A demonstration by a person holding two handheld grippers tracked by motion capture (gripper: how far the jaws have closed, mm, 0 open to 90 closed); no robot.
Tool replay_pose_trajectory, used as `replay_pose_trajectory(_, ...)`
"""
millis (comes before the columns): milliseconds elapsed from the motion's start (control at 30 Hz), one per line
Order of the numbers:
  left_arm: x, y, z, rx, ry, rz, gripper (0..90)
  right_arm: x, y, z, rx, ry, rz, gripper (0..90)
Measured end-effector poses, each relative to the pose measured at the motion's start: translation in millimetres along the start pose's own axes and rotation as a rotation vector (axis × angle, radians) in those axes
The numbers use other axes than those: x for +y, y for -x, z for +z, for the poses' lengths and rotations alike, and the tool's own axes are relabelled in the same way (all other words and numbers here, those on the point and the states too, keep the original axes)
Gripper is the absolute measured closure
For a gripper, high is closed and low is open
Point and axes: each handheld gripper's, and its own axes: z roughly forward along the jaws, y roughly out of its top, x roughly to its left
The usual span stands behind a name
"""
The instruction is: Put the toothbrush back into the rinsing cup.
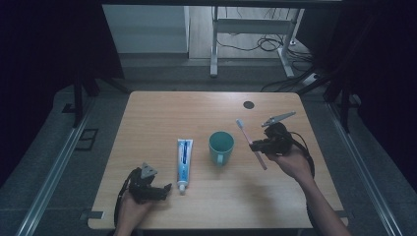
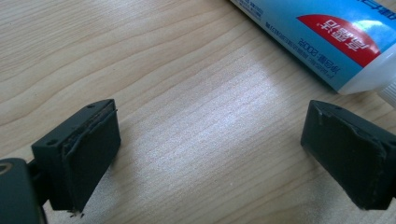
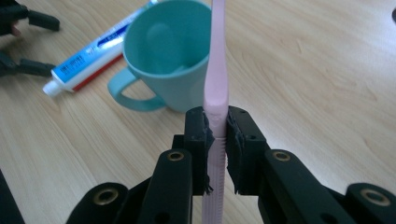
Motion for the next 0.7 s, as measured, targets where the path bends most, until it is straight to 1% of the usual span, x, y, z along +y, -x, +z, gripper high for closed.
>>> replay_pose_trajectory(333, 0.0, 0.0, 0.0, 0.000, 0.000, 0.000, 4.9, 12.0, -5.5, -0.8, 0.019, 0.088, -0.017, 78.8)
replay_pose_trajectory(700, 0.0, 0.1, 0.1, 0.001, 0.001, -0.001, 4.9, 29.1, -11.9, -1.0, 0.024, 0.165, -0.040, 78.8)
